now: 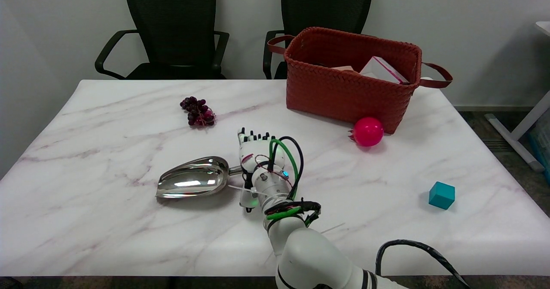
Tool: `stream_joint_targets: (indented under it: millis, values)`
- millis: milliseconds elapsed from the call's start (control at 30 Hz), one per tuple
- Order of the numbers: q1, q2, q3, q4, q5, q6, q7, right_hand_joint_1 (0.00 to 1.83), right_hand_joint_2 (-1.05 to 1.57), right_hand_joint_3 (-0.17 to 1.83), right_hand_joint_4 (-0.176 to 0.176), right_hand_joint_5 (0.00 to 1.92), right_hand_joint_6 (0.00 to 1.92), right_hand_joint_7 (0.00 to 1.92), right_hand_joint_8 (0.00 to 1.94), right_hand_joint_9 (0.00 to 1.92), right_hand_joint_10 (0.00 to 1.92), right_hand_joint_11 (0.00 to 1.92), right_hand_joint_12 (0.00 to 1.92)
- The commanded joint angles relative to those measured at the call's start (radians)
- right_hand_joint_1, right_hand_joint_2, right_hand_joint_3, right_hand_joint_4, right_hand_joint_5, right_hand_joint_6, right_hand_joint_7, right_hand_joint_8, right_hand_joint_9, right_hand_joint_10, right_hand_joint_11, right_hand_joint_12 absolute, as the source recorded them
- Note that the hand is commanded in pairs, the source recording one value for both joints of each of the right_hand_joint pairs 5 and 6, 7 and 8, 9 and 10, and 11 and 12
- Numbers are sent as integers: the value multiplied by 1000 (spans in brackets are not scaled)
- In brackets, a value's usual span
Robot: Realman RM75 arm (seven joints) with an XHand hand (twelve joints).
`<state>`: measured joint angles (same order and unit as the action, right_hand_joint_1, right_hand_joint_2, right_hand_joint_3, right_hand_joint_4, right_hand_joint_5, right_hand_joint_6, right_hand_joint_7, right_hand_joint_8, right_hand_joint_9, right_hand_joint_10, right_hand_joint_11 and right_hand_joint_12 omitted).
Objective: Pick up the stainless steel scoop.
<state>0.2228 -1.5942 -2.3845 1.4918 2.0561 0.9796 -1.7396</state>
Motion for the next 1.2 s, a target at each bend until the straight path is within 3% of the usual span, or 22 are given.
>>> stream_joint_targets:
  millis: [33,267,500,700,1033,1200]
  values:
    - [26,24,3,-13,56,-23,-10,1330,186,1329,0,26,26,265,265,400,400,307,307]
    - [26,24,3,-3,56,-18,-17,1320,209,1229,0,30,30,378,378,483,483,353,353]
    - [17,27,3,1,53,-14,-17,1317,216,1133,0,34,34,557,557,741,741,435,435]
    - [14,39,3,9,56,-7,-17,1293,155,1325,0,83,83,754,754,974,974,516,516]
    - [2,59,6,23,59,-7,-11,1253,115,1359,0,147,147,828,828,1035,1035,563,563]
    - [-4,62,6,29,59,-8,-10,1280,40,1586,0,428,428,899,899,1066,1066,576,576]
